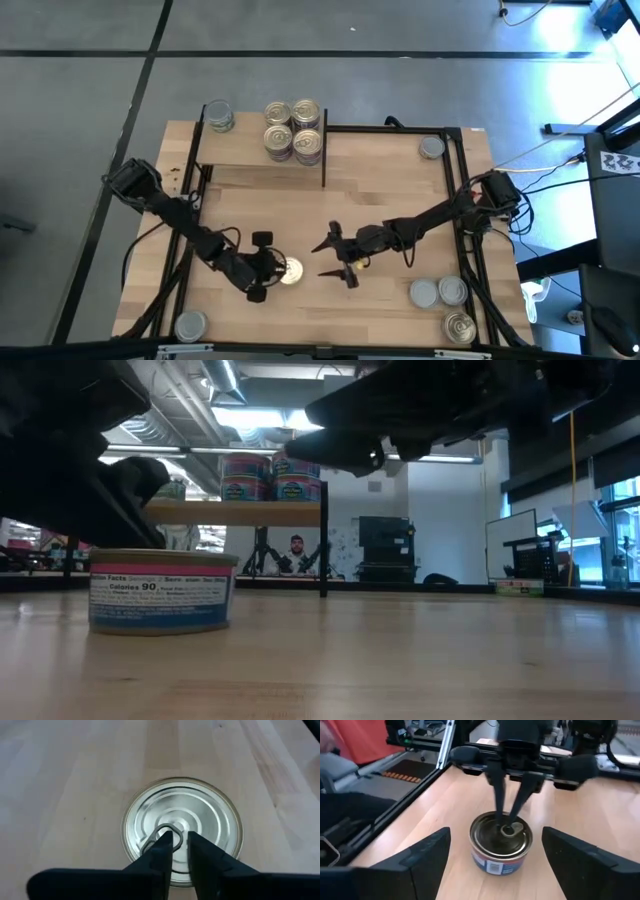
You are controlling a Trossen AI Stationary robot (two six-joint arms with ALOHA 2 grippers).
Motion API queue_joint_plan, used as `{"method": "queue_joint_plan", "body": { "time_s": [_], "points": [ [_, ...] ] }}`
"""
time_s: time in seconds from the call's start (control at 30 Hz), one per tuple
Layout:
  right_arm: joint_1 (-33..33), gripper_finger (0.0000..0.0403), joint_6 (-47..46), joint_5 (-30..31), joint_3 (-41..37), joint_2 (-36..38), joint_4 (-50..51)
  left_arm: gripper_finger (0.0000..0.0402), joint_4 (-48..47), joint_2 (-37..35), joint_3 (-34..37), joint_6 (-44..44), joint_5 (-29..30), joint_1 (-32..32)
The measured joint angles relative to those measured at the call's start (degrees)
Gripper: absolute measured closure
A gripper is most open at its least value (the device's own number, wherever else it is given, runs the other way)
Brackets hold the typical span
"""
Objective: Stack canned seafood by type on shelf
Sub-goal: Put the blue tuna can on the shelf
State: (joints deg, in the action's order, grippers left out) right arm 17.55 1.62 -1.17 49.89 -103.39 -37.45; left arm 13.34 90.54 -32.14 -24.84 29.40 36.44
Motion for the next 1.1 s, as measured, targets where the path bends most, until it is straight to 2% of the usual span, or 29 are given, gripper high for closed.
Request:
{"method": "queue_joint_plan", "body": {
  "time_s": [0.3,0.47,0.63,0.9,1.1],
  "points": [
    [2.5,0.0091,12.1,7.4,0.1,-0.4,0.1,0.0390,20.0,-0.2,12.2,-6.5,1.0,-1.5],
    [2.4,0.0091,15.4,9.0,4.3,-3.3,4.6,0.0399,27.6,-0.1,16.2,-7.3,0.5,-2.0],
    [2.4,0.0091,20.8,10.3,10.8,-8.1,11.9,0.0396,28.2,-0.1,16.9,-8.2,1.3,-2.5],
    [2.4,0.0091,30.6,16.3,21.2,-14.9,25.0,0.0395,28.2,-0.1,16.9,-8.3,2.2,-2.5],
    [2.4,0.0091,37.2,20.0,25.1,-18.3,27.5,0.0397,28.1,0.0,17.0,-8.3,3.5,-2.5]
  ]
}}
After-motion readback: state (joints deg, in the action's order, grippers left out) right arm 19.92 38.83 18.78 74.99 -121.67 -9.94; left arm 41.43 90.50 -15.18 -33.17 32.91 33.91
